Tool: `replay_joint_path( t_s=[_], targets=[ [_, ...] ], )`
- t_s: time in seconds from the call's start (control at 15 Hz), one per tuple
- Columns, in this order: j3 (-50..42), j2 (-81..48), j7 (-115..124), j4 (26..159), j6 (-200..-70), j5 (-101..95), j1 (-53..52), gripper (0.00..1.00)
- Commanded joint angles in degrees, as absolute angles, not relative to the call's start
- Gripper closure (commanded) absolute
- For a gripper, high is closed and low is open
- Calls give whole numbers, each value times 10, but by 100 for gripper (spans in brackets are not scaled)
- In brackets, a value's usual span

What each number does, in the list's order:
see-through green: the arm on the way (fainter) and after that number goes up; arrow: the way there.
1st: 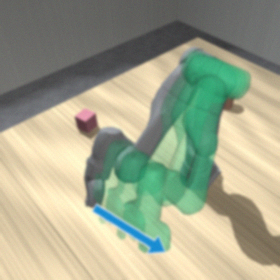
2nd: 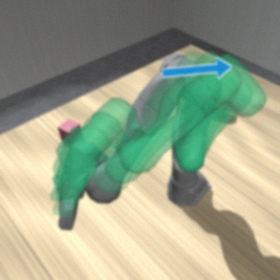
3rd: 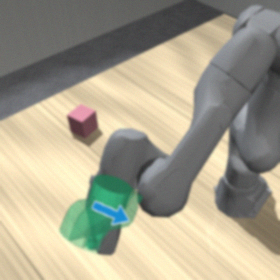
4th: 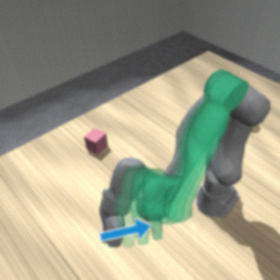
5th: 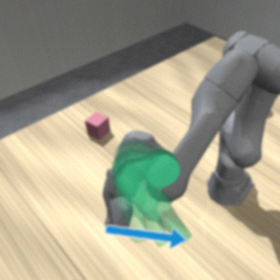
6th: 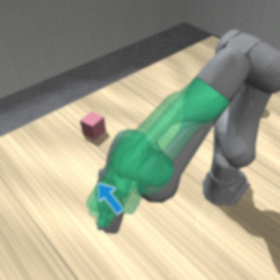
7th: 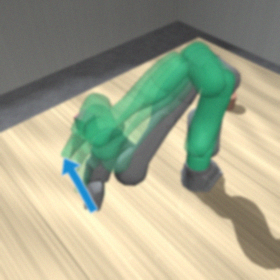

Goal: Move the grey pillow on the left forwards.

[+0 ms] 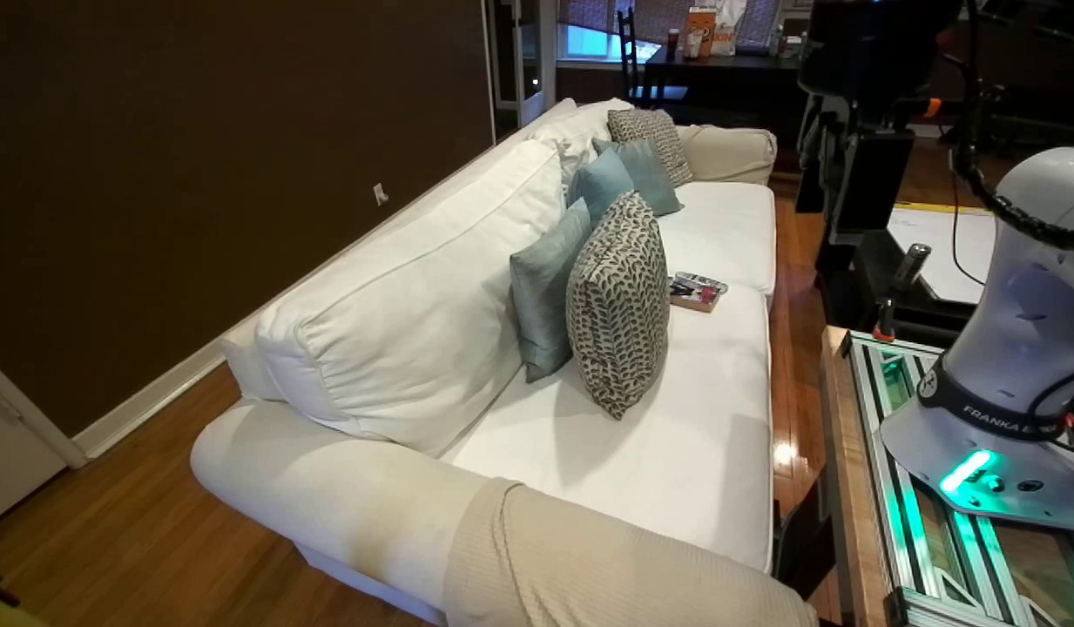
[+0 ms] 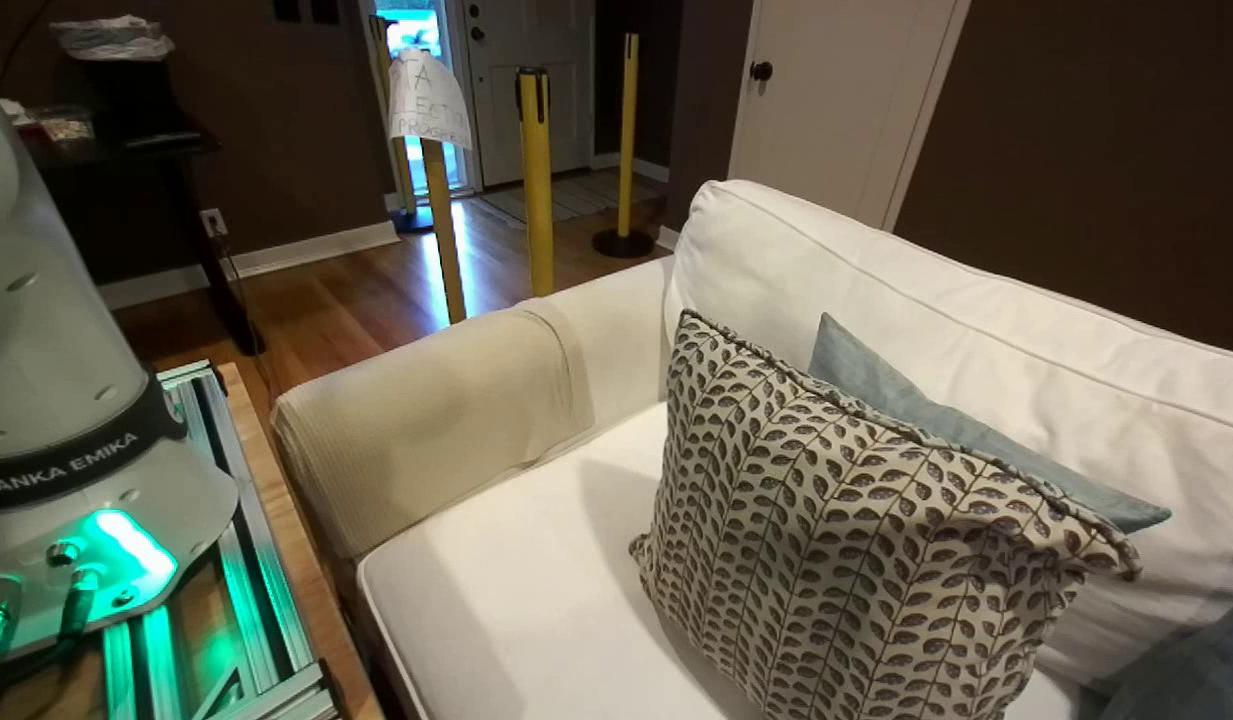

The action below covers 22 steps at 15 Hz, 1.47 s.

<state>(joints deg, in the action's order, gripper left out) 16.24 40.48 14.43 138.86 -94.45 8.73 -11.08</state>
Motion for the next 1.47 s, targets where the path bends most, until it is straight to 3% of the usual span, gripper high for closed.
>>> replay_joint_path(
  t_s=[0.0, 0.4, 0.93, 1.4],
  targets=[
    [129, 417, 171, 1411, -983, 65, -61, 0],
    [59, 382, 189, 1423, -1163, -25, 52, 0],
    [54, 367, 203, 1409, -1169, -17, 65, 0],
    [26, 232, 323, 1371, -1279, -100, 185, 0]
  ],
)
